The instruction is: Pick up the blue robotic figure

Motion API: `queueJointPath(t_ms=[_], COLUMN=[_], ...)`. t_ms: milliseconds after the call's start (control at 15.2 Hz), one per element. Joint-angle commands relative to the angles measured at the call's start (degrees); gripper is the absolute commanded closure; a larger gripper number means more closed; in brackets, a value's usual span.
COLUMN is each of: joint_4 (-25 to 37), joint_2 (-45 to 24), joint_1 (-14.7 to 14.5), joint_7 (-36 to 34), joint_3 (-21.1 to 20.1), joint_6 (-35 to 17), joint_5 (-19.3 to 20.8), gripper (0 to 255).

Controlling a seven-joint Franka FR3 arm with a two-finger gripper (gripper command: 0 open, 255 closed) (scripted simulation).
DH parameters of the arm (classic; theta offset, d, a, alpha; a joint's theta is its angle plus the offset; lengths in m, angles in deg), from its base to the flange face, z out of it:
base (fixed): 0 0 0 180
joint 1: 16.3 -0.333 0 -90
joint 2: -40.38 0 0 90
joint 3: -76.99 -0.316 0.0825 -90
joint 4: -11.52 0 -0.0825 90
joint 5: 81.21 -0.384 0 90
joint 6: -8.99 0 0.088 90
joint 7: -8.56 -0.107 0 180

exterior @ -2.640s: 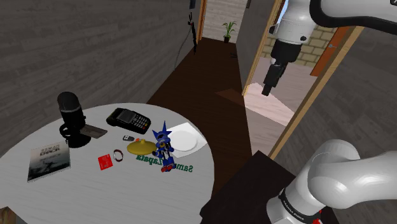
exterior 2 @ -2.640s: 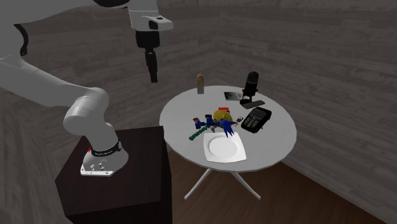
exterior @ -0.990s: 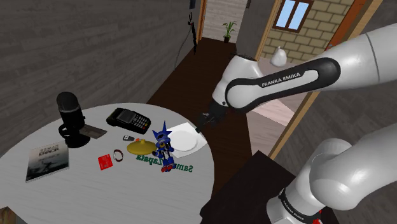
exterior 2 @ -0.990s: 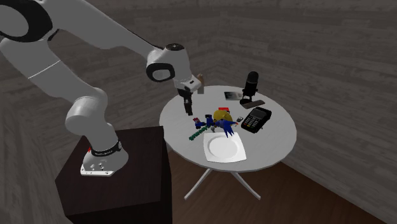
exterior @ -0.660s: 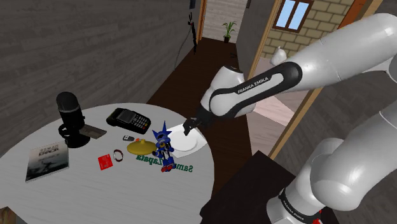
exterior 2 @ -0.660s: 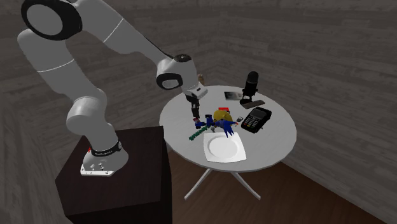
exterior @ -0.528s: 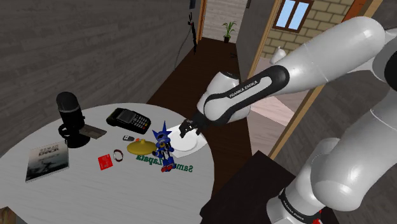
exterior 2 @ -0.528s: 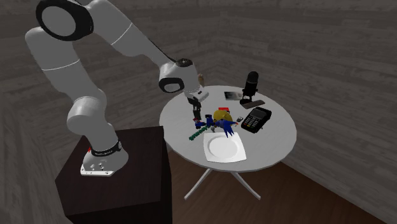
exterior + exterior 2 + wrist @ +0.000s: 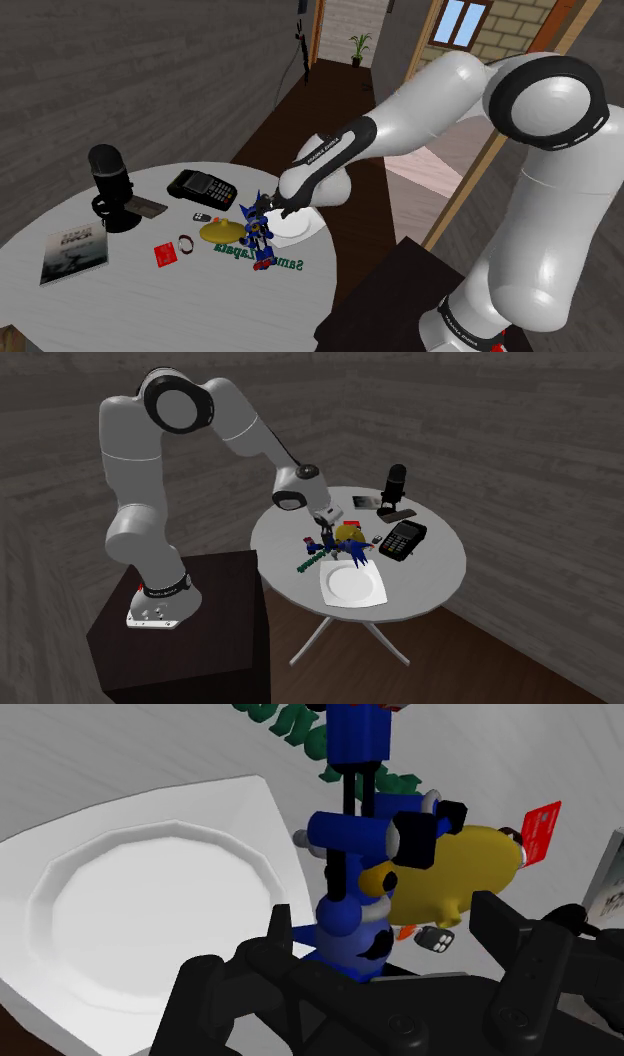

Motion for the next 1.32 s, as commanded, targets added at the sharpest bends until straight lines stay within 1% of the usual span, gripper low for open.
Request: queueJointPath(t_ms=[0, 66, 132, 594, 726, 792, 1254], joint_4=[3.7, 5.7, 6.4, 8.2, 8.2, 8.2, 8.3], joint_2=[-5.0, -7.4, -8.2, -14.7, -14.7, -14.6, -14.7], joint_1=[0.8, 1.2, 1.3, 5.5, 5.5, 5.5, 5.6], joint_7=[1.2, 1.4, 1.4, 5.4, 5.3, 5.3, 5.4], joint_3=[-1.7, -2.4, -2.6, -7.5, -7.5, -7.5, -7.5], joint_6=[-2.9, -4.0, -4.4, -9.5, -9.5, -9.4, -9.4], joint_5=[-2.4, -3.1, -3.2, -5.2, -5.2, -5.1, -5.1], gripper=[0, 0, 0, 0, 0, 255, 255])
